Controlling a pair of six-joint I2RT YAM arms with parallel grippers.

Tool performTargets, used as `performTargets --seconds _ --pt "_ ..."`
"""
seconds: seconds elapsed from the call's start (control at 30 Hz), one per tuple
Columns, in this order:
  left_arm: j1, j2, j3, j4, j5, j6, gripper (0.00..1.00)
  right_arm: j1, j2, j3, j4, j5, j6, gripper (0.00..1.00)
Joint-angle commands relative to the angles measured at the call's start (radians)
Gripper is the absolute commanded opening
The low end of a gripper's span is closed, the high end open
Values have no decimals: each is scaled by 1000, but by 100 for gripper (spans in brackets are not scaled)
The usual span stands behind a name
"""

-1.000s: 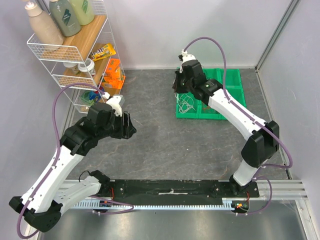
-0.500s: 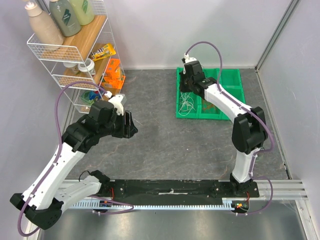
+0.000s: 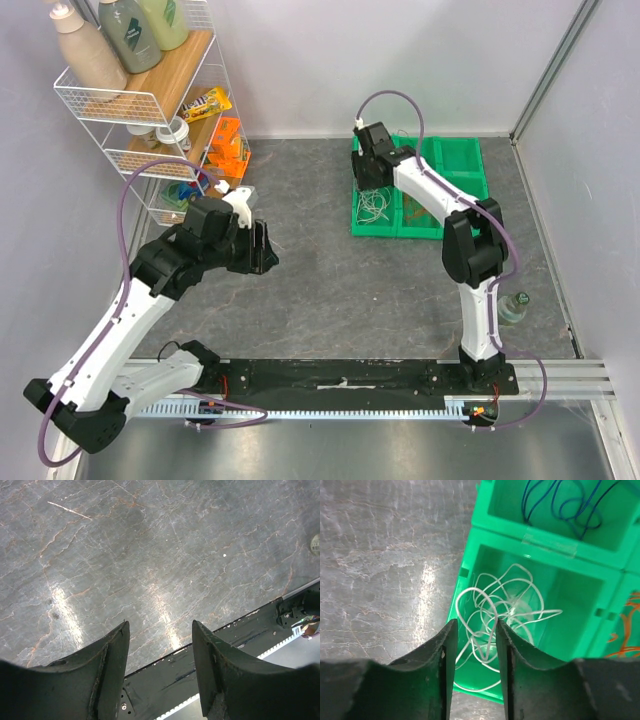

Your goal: Untangle the cables

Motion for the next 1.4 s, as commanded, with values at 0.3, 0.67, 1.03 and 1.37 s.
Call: performTargets --seconds 0.3,0.67,1.03,1.37 --pt "-5 33 27 25 41 -2 59 0 -193 -81 -57 -4 -14 56" --pt "-4 36 41 -2 46 -14 64 49 -203 -144 -47 28 1 51" --pt "-2 39 58 37 9 -135 66 205 -603 -563 -12 36 63 61" --pt "-1 111 211 275 -18 -152 68 207 -1064 -576 -148 334 -11 94"
